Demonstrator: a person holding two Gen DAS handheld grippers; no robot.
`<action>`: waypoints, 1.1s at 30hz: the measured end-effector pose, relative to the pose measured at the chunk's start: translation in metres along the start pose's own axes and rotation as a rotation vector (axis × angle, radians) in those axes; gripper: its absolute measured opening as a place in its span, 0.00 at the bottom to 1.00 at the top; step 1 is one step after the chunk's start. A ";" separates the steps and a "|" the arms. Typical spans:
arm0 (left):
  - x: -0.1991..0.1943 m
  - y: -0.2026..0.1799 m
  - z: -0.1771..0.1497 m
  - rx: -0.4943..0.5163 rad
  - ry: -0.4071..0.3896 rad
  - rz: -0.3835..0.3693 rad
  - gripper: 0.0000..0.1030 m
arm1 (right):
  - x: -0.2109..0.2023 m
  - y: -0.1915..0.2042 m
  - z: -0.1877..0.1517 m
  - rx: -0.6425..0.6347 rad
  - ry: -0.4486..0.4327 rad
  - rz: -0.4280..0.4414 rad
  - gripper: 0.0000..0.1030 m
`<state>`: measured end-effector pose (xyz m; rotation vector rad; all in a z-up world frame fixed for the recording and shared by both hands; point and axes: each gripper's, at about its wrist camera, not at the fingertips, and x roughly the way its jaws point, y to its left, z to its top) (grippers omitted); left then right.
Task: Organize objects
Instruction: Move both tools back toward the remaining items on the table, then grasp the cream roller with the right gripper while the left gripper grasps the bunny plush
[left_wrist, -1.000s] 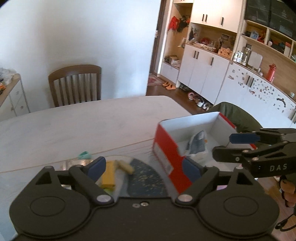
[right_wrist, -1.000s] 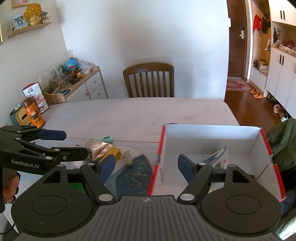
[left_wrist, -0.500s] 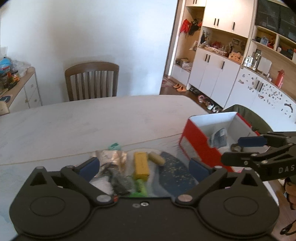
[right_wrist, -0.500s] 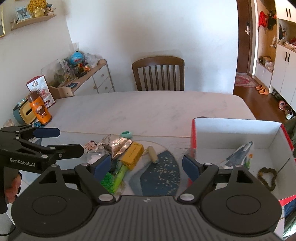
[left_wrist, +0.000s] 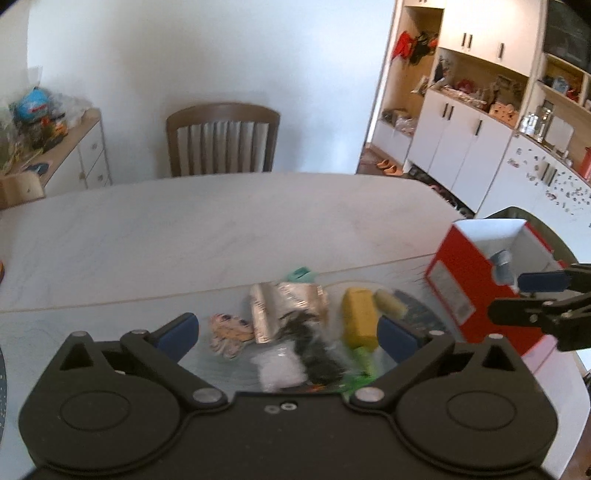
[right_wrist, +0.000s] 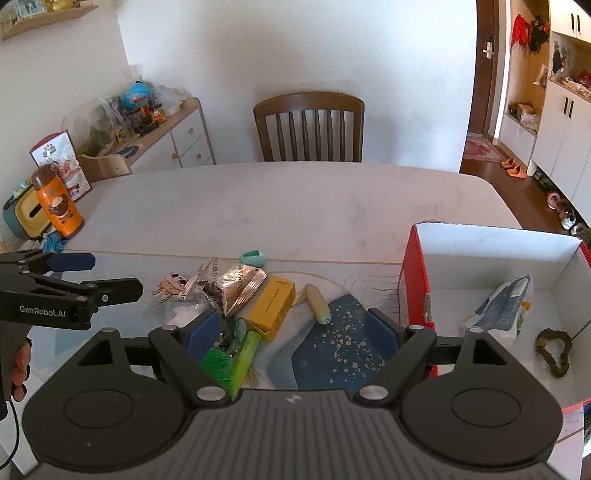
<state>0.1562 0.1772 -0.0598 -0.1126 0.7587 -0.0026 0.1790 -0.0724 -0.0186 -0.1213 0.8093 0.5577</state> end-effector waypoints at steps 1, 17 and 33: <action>0.004 0.003 -0.001 -0.007 0.007 0.006 0.99 | 0.004 0.001 0.000 -0.001 0.004 -0.003 0.83; 0.072 0.059 -0.009 -0.047 0.101 0.115 0.99 | 0.093 -0.003 0.010 -0.050 0.103 -0.082 0.83; 0.108 0.065 -0.022 0.007 0.149 0.103 0.99 | 0.156 -0.030 0.008 -0.031 0.193 -0.116 0.65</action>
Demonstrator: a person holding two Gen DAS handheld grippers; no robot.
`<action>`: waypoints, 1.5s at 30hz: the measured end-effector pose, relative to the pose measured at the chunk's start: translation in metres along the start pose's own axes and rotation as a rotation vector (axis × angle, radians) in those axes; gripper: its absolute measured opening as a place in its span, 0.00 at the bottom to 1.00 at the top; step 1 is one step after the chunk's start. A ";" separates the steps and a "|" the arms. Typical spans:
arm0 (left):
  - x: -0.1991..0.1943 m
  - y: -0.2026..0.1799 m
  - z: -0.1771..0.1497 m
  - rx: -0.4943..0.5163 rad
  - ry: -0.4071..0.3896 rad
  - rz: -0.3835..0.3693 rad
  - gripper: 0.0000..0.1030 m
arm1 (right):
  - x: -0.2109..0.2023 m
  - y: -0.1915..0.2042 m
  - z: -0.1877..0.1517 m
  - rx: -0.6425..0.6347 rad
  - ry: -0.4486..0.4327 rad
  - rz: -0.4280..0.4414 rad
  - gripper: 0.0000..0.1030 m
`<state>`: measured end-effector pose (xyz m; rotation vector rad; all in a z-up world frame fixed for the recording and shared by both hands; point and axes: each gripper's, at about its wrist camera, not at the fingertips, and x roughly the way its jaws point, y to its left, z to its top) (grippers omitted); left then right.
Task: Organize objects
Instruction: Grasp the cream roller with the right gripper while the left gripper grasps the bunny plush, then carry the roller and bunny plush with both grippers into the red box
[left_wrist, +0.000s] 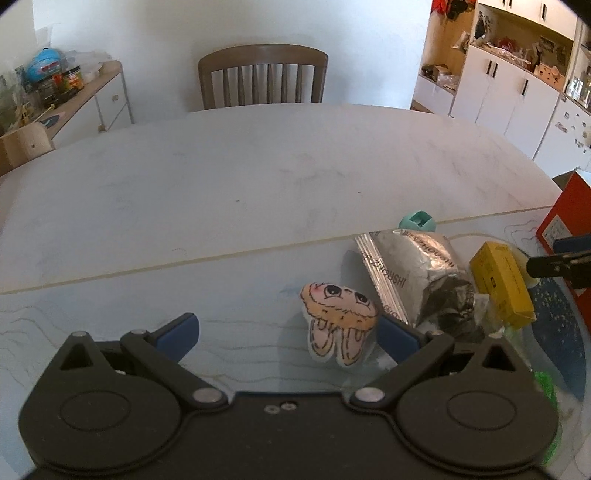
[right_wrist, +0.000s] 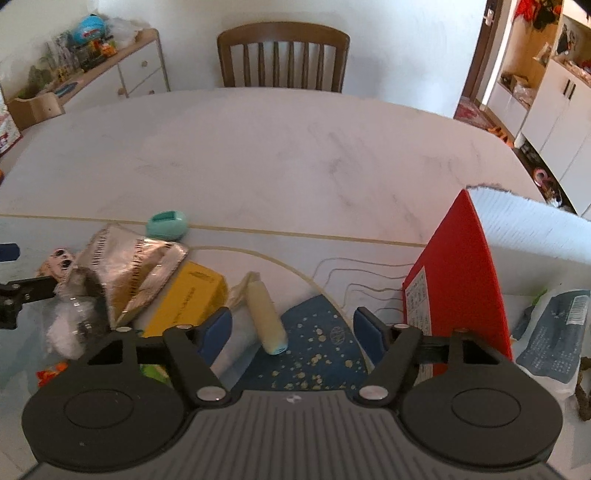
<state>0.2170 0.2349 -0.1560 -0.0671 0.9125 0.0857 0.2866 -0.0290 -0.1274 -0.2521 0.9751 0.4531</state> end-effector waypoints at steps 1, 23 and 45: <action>0.002 0.000 0.000 0.002 0.000 -0.001 0.98 | 0.002 -0.001 0.001 0.001 0.002 0.002 0.63; 0.012 -0.008 -0.012 0.052 -0.027 -0.045 0.32 | 0.017 0.008 0.001 -0.017 0.010 0.065 0.16; -0.064 -0.030 0.015 -0.059 -0.055 -0.184 0.30 | -0.091 -0.011 -0.009 0.082 -0.085 0.097 0.15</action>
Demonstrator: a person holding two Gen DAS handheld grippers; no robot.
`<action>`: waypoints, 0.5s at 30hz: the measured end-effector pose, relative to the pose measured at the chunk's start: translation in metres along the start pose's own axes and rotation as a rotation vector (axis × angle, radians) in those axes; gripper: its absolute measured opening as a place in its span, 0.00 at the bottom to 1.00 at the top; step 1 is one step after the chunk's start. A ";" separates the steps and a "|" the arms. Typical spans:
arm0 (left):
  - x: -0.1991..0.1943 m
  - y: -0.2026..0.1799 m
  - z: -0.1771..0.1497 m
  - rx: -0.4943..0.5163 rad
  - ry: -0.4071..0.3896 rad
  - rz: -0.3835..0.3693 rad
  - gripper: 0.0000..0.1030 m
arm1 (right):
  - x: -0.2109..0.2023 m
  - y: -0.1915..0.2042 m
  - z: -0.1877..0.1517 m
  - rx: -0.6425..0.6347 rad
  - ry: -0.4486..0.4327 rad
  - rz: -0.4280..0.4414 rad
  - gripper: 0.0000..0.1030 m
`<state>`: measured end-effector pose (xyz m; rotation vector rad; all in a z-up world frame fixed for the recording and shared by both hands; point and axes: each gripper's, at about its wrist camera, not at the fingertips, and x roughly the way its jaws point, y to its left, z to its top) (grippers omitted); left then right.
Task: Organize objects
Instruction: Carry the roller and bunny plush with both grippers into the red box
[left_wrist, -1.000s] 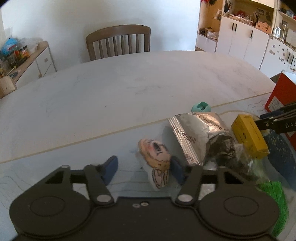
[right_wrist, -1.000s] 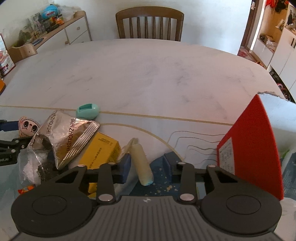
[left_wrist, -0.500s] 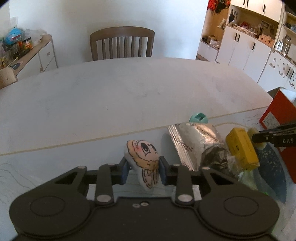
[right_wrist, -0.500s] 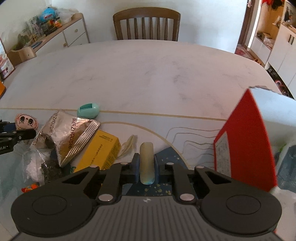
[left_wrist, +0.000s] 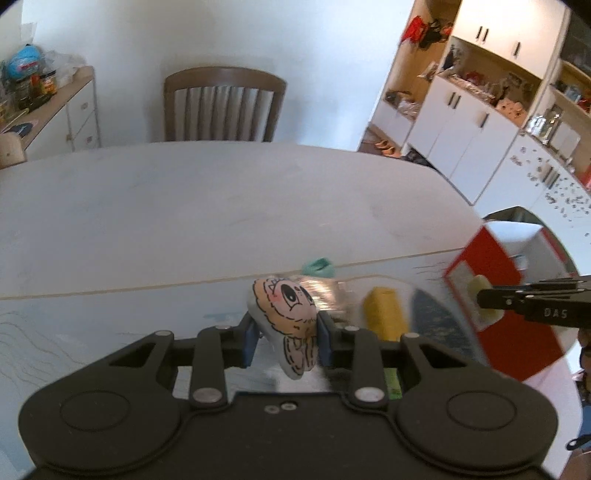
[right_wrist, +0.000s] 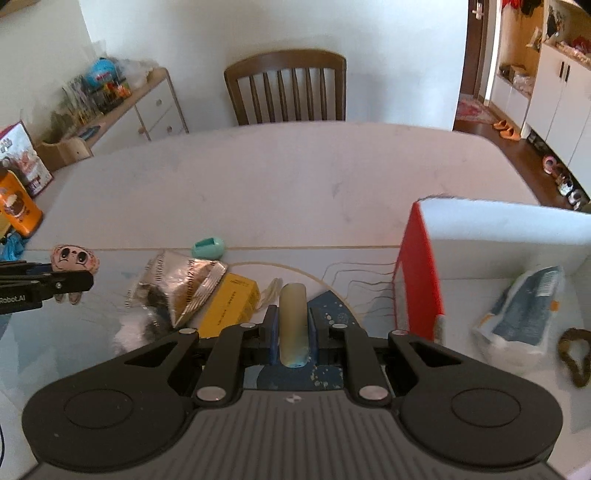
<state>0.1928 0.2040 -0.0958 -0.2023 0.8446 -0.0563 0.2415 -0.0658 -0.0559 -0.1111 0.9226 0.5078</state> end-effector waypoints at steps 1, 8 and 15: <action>-0.004 -0.004 0.001 0.000 -0.001 -0.008 0.30 | -0.005 0.000 0.000 0.002 -0.007 0.001 0.15; -0.027 -0.046 0.006 0.044 0.002 -0.060 0.31 | -0.051 -0.006 -0.010 0.026 -0.043 0.022 0.16; -0.038 -0.096 0.004 0.088 0.015 -0.098 0.31 | -0.090 -0.020 -0.017 0.028 -0.083 0.031 0.15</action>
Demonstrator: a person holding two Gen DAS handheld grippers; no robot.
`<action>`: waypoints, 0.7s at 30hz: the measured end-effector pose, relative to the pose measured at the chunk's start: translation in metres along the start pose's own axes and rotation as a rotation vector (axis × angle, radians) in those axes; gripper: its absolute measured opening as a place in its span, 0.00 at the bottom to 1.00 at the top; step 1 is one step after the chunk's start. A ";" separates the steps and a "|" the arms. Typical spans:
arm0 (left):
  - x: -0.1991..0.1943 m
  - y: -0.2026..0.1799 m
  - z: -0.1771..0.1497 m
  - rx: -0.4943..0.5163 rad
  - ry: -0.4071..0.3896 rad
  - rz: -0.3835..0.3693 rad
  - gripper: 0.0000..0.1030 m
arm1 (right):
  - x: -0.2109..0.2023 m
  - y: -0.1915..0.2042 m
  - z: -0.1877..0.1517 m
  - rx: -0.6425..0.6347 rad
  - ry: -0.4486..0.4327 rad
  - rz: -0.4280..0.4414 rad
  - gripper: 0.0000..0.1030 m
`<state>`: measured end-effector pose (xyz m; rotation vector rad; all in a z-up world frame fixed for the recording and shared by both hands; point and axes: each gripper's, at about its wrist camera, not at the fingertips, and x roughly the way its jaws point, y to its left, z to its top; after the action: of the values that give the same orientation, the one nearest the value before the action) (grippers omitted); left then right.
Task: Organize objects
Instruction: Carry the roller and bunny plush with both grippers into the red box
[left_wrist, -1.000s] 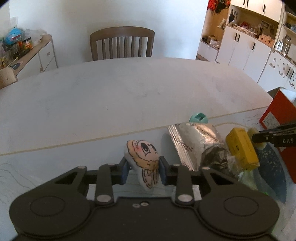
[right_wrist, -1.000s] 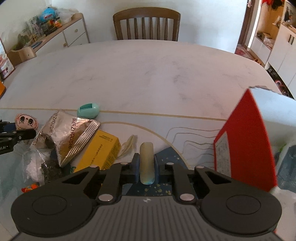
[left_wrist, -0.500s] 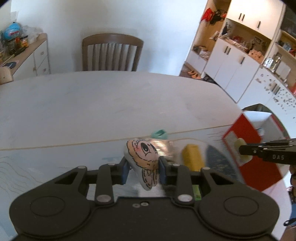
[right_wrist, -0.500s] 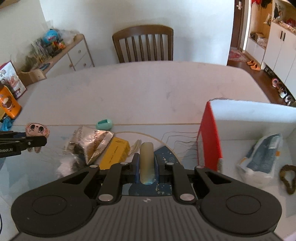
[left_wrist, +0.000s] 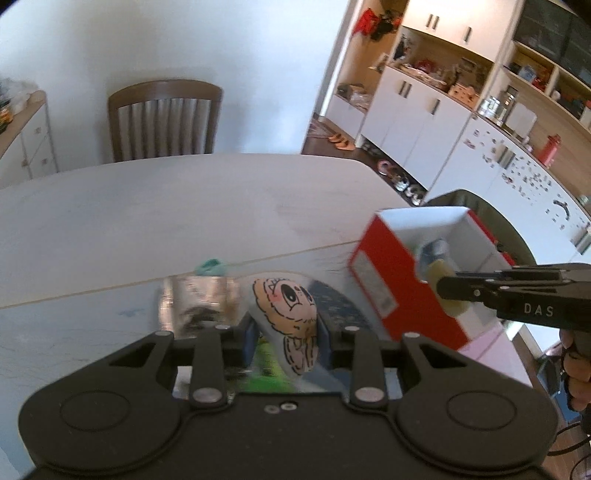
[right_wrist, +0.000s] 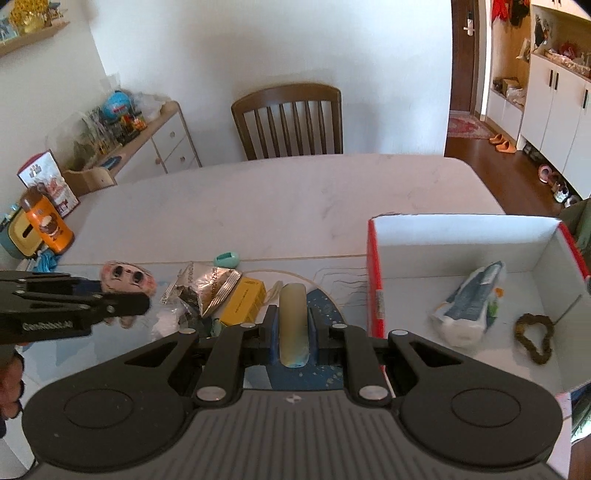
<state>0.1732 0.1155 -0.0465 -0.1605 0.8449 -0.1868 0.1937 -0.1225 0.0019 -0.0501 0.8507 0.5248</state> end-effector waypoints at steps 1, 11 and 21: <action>-0.001 -0.007 0.001 0.009 0.001 -0.010 0.31 | -0.005 -0.004 -0.001 0.003 -0.006 0.001 0.15; 0.013 -0.089 0.012 0.095 -0.002 -0.084 0.31 | -0.038 -0.053 -0.005 0.042 -0.042 -0.008 0.15; 0.043 -0.154 0.021 0.156 0.021 -0.125 0.31 | -0.052 -0.115 -0.015 0.079 -0.046 -0.043 0.15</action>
<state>0.2018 -0.0422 -0.0311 -0.0653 0.8382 -0.3704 0.2084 -0.2484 0.0108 0.0162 0.8227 0.4499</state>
